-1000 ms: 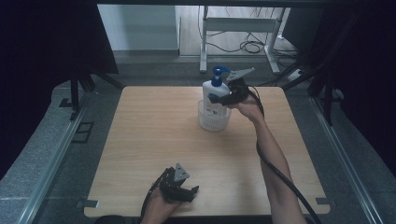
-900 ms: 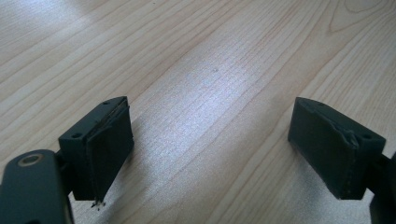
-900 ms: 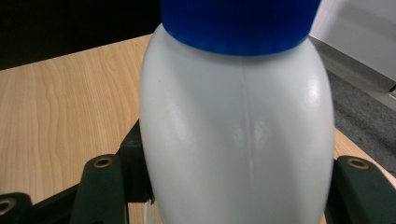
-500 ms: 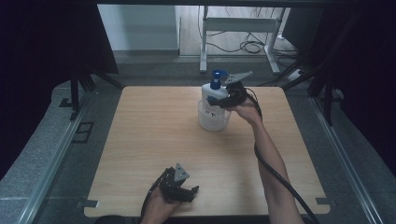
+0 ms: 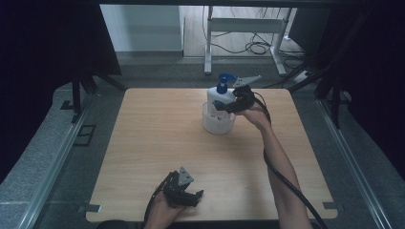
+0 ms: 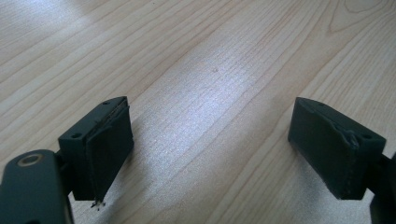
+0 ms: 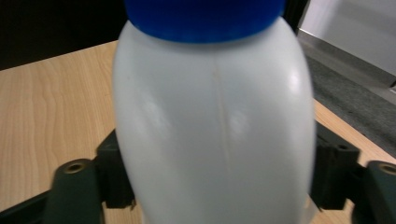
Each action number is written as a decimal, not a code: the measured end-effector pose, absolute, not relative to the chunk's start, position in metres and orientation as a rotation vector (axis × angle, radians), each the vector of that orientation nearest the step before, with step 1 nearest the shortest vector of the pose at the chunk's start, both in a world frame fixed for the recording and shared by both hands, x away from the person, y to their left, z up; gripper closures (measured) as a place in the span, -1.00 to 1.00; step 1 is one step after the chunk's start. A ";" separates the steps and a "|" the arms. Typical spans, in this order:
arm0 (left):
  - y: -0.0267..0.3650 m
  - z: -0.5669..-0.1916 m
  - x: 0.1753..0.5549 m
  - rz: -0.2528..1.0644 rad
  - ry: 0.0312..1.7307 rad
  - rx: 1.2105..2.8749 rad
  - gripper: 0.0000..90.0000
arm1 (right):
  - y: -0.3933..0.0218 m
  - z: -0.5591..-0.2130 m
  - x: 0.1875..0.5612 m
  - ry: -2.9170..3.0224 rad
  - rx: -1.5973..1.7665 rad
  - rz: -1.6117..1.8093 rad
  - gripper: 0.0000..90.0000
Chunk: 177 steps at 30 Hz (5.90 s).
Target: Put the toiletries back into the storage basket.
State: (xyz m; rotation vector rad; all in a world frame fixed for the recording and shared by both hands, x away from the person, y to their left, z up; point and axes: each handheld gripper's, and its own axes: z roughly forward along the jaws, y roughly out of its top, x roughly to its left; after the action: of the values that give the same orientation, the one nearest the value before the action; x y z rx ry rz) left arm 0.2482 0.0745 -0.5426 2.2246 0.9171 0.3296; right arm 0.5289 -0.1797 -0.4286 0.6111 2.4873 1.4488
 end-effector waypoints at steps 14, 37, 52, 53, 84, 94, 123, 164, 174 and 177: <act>0.074 -0.542 0.248 0.330 0.916 2.228 -0.70 | -0.183 -0.429 0.521 2.456 0.654 1.427 -1.00; 0.075 -0.542 0.248 0.332 0.915 2.230 -0.70 | -0.181 -0.425 0.505 2.458 0.643 1.369 -1.00; 0.074 -0.542 0.248 0.332 0.916 2.230 -0.70 | -0.193 -0.425 0.491 2.442 0.650 1.356 -0.98; 0.074 -0.542 0.248 0.332 0.915 2.230 -0.70 | -0.193 -0.426 0.490 2.443 0.649 1.356 -0.98; 0.074 -0.542 0.248 0.333 0.917 2.229 -0.70 | -0.210 -0.433 0.446 2.436 0.664 1.314 -0.97; 0.074 -0.542 0.249 0.335 0.912 2.231 -0.70 | -0.220 -0.438 0.434 2.451 0.657 1.300 -0.93; 0.074 -0.542 0.248 0.334 0.919 2.228 -0.70 | -0.242 -0.457 0.392 2.457 0.723 1.295 -1.00; 0.073 -0.542 0.248 0.335 0.927 2.222 -0.70 | -0.258 -0.497 0.328 2.485 0.709 1.205 -1.00; 0.073 -0.543 0.248 0.335 0.928 2.221 -0.70 | -0.257 -0.515 0.310 2.519 0.725 1.166 -1.00; 0.073 -0.543 0.248 0.335 0.928 2.221 -0.70 | -0.257 -0.520 0.306 2.527 0.741 1.150 -1.00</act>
State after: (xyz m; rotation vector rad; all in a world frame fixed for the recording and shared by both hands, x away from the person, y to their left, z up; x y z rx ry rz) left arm 0.2481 0.0732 -0.5425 2.2213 0.9283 0.3353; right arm 0.3059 -0.2569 -0.5202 0.7406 2.5273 1.1496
